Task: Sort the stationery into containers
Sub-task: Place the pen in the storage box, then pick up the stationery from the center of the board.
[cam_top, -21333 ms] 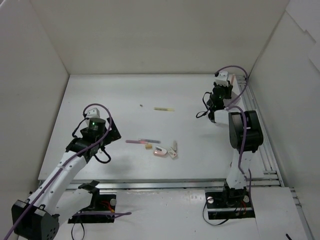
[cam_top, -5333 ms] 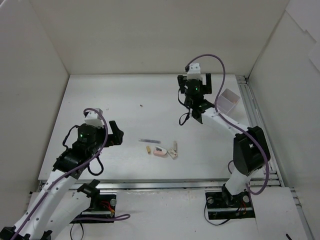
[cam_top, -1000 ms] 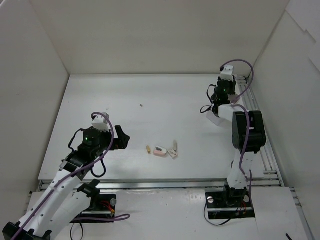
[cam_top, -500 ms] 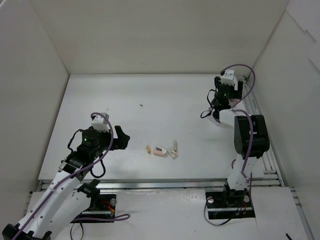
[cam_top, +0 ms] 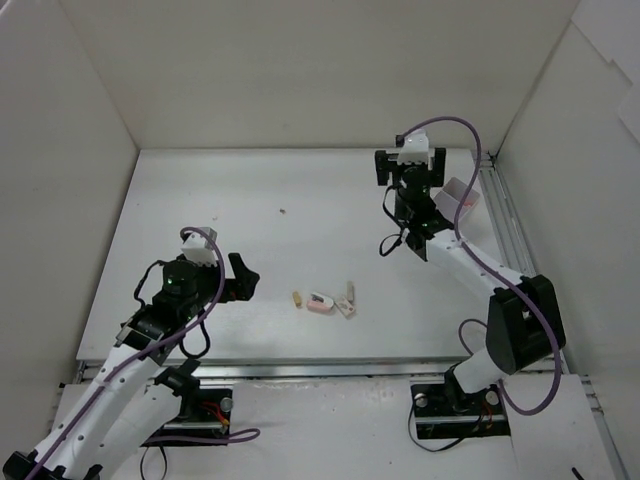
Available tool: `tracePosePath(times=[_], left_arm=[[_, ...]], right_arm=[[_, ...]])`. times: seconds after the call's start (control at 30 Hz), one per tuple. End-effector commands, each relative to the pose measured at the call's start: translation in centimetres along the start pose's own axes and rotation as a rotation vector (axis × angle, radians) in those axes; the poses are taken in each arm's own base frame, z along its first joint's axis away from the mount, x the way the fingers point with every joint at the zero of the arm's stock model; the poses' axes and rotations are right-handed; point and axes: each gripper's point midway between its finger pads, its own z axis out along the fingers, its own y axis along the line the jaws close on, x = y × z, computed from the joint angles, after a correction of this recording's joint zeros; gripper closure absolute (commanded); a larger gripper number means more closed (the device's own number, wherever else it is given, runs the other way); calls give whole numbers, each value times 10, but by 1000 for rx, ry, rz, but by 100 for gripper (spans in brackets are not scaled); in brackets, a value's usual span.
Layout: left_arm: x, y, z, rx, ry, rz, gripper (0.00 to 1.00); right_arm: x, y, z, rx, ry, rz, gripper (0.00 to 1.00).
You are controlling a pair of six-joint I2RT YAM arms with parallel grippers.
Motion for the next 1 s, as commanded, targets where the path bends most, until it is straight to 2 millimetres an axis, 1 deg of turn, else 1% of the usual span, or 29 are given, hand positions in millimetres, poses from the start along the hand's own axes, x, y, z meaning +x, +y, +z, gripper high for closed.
tracePosePath(times=[0.0,0.1,0.13,0.17,0.2,0.23,0.27,0.3,0.33,0.37,0.4,0.47,0.5,0.53,0.57,0.6,0.67,0.77,0.83,0.87,0.93,0.97], left_arm=[[-21,-10,-4,14,-43,-19,0],[-19,-9,-3,13,-40,-29,0],[-19,-9,-2,11,-39,-31,0],[-18,-9,-2,12,-35,-29,0],[-19,-10,-2,15,-34,-28,0],[-17,-11,0,20,-20,-24,0],[-19,-14,0,28,-19,-21,0],[-17,-14,2,31,-7,-12,0],[-16,-16,3,44,1,-9,0],[-18,-18,4,51,-3,-7,0],[-17,-18,5,52,6,-3,0],[-19,-21,6,65,5,1,0],[-18,-21,7,66,11,4,0],[-17,-23,8,75,13,7,0],[-16,-23,9,80,17,8,0],[-16,-24,10,86,15,7,0],[-14,-24,11,86,23,8,0],[-11,-27,12,112,32,15,0],[-8,-31,13,138,38,18,0],[-9,-31,13,139,37,20,0],[-8,-30,12,132,36,18,0],[-9,-30,12,133,34,18,0]], right_arm=[[-2,61,-32,-345,226,105,2],[22,98,-59,-512,377,119,2],[38,117,-80,-601,450,89,2],[46,126,-92,-641,475,56,2],[54,140,-109,-724,504,24,2],[72,152,-134,-777,588,-34,2],[81,156,-145,-816,614,-91,2],[90,167,-166,-870,644,-138,2],[107,166,-177,-864,703,-179,2],[114,167,-184,-857,724,-196,2],[130,170,-200,-843,778,-184,2],[145,163,-204,-754,822,-172,2],[158,159,-210,-688,860,-141,2],[162,158,-213,-658,875,-116,2],[171,159,-220,-622,911,-86,2],[174,157,-218,-578,909,-78,2],[185,160,-222,-525,928,-50,2],[194,157,-212,-408,908,-11,3],[197,157,-209,-378,907,14,10],[200,157,-209,-354,909,36,17],[202,156,-210,-343,920,57,24],[204,156,-211,-340,927,63,30]])
